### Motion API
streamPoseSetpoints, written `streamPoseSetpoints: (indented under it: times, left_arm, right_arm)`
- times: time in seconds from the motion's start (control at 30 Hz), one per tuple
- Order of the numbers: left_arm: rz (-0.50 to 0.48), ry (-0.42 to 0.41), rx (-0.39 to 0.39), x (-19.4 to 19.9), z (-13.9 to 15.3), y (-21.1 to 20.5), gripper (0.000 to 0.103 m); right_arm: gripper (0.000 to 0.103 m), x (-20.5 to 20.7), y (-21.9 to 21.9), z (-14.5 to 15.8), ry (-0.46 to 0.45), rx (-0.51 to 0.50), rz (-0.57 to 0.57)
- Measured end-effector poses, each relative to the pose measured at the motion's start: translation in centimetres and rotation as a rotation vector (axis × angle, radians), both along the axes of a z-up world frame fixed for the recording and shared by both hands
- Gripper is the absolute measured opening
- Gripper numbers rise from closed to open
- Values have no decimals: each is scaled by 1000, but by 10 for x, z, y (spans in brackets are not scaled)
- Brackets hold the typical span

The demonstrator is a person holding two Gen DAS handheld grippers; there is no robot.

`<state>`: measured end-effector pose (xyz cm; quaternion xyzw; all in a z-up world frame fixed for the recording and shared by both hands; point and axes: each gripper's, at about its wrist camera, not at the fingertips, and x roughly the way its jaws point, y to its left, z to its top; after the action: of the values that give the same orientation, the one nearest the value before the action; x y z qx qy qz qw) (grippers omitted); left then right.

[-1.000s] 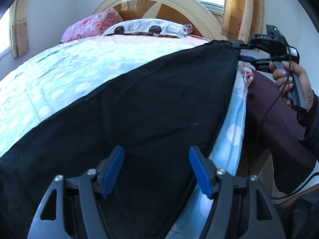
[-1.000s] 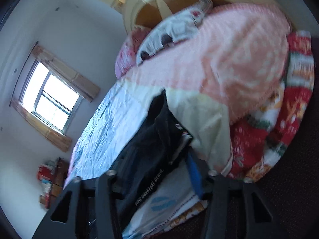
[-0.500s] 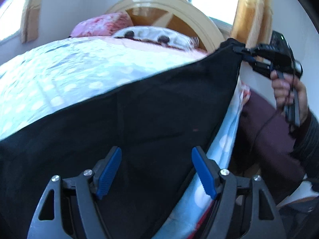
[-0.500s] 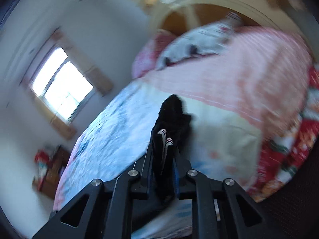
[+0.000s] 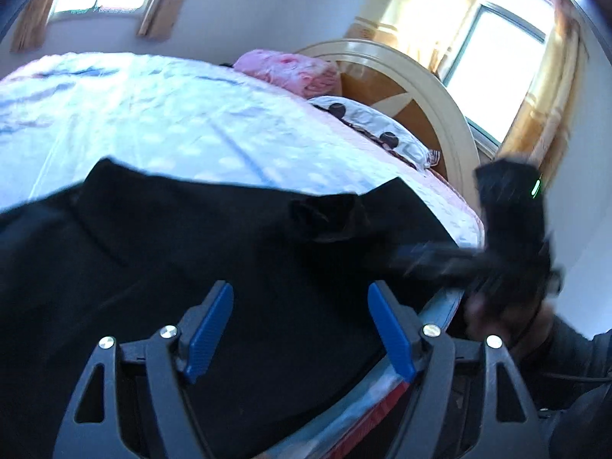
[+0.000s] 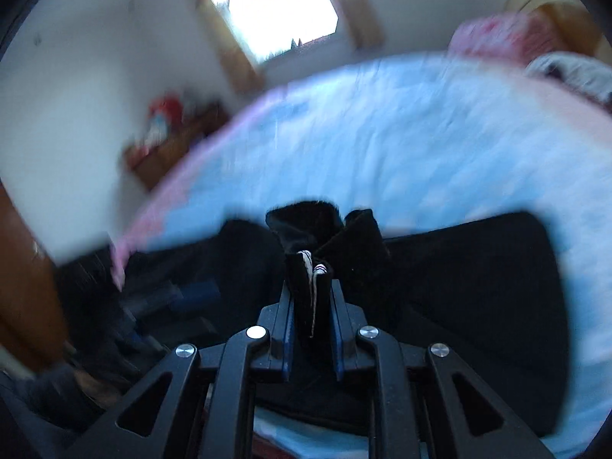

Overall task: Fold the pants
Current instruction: 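Lower the waistband onto the pants and open the right tool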

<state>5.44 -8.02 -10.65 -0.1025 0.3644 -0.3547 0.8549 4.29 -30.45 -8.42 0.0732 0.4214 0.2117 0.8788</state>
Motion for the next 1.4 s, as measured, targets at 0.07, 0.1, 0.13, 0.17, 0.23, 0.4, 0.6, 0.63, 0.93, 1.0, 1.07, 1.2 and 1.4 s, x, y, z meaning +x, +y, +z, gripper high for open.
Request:
streamPoseSetpoints:
  times: [0.07, 0.1, 0.13, 0.17, 0.23, 0.4, 0.6, 0.63, 0.93, 1.0, 1.07, 1.2, 1.4]
  left_arm:
    - [-12, -10, 5, -1, 1, -5, 76]
    - [-25, -14, 3, -2, 0, -7, 76]
    - [-48, -16, -4, -1, 1, -14, 76]
    - [-62, -15, -6, 0, 1, -19, 76]
    - [-101, -11, -2, 4, 0, -36, 76]
    - [-165, 46, 12, 17, -7, -67, 76]
    - [-159, 119, -15, 28, -13, -86, 76]
    - [-146, 119, -5, 28, -13, -86, 76]
    - [-5, 123, 153, 34, -17, -90, 79]
    - [-28, 129, 116, 33, -15, -96, 81]
    - [-54, 137, 92, 32, -13, -107, 79]
    - [-49, 114, 180, 36, -15, -122, 27]
    - [-24, 95, 115, 32, -6, -98, 9]
  right_arm:
    - [18, 1, 18, -19, 29, -91, 39]
    - [19, -2, 18, -19, 15, -107, 46]
    - [27, -3, 16, -17, 9, -105, 54]
    - [43, -6, 11, -13, 15, -86, 76]
    - [57, -11, -3, -8, 24, -59, 91]
    - [57, -42, -36, 7, -1, -42, 62]
    - [57, -54, -80, 12, -19, 55, -59]
    - [57, -54, -84, 12, -28, 62, -81]
    - [57, -50, -110, 11, -59, 220, -157]
    - [57, -50, -116, 9, -51, 243, -173]
    - [57, -50, -118, 7, -45, 254, -182]
    - [57, -52, -118, 9, -67, 254, -188]
    - [57, -58, -128, 12, -116, 282, -215]
